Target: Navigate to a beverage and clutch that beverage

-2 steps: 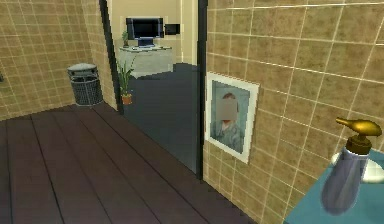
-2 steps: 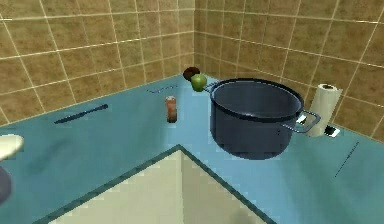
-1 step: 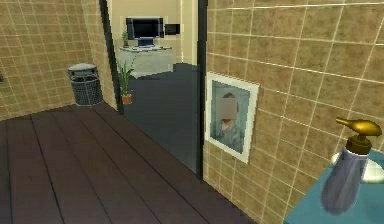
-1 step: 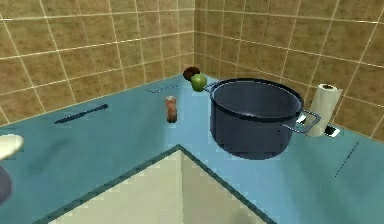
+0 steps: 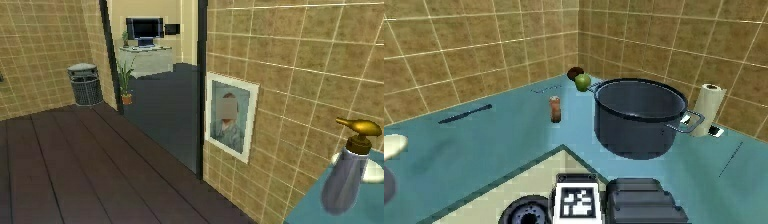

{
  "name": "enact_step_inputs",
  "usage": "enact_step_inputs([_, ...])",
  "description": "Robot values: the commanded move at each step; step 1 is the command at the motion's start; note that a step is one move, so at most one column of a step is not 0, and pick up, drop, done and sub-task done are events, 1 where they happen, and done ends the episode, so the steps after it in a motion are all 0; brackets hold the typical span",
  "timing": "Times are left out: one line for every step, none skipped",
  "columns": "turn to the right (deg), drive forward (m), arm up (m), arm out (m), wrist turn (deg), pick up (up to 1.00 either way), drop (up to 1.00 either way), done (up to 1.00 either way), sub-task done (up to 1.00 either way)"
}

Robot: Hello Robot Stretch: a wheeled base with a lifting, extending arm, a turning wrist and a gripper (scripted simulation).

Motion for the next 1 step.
enact_step_inputs([0.0, 0.00, 0.00, 0.46, 0.0, 0.00, 0.00, 0.00, 0.00])
